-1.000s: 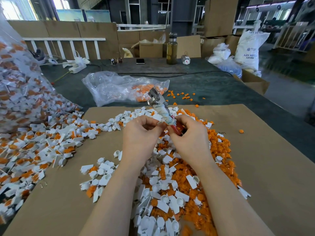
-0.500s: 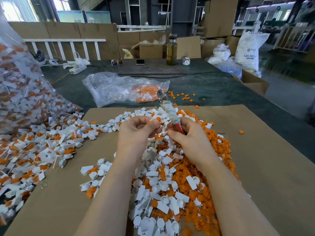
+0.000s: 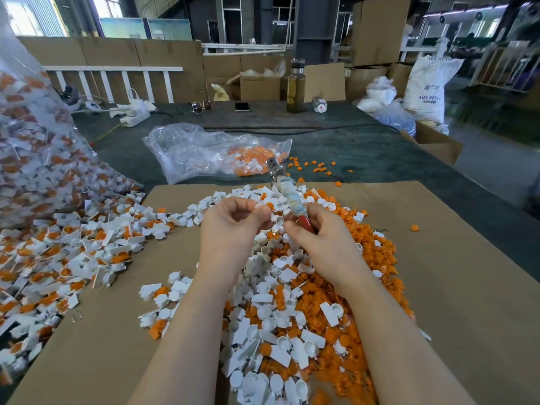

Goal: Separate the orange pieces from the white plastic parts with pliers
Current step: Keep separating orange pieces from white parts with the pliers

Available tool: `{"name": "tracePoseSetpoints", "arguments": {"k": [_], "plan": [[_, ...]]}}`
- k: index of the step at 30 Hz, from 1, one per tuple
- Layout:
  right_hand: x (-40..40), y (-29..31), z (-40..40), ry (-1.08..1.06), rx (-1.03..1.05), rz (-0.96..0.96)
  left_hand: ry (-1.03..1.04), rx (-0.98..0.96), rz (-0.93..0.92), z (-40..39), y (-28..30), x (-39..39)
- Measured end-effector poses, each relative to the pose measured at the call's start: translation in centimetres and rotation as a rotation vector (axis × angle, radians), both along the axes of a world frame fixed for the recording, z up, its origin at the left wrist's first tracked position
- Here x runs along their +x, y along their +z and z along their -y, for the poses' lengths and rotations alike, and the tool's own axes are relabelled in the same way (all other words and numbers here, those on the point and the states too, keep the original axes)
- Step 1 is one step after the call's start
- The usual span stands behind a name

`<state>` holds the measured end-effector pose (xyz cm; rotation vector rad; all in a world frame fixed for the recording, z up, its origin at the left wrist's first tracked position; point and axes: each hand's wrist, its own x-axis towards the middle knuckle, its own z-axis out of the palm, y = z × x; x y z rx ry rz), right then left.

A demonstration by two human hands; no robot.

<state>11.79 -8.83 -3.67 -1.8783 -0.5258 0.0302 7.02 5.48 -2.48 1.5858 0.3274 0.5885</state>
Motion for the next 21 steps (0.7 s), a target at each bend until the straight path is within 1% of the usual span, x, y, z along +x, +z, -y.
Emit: {"name": "tracePoseSetpoints", "arguments": {"k": [4,10,16,19,21], "plan": [[0.0,0.0,-0.6,-0.102,0.058,0.109,0.032,0.128,-0.081,1.2,0.1,0.1],[0.3,-0.4,-0.6,-0.154,0.019,0.175,0.05,0.201,-0.097,1.7,0.2,0.1],[0.1,-0.2,-0.8,-0.163,0.027,0.182,0.057,0.213,-0.074,1.8,0.1,0.2],[0.1,-0.1,-0.6,-0.118,0.023,0.132,0.058,0.217,-0.077,1.7,0.0,0.3],[0.2,0.0,-0.2,-0.064,0.01,0.077,0.051,0.176,-0.072,1.4,0.0,0.3]]}}
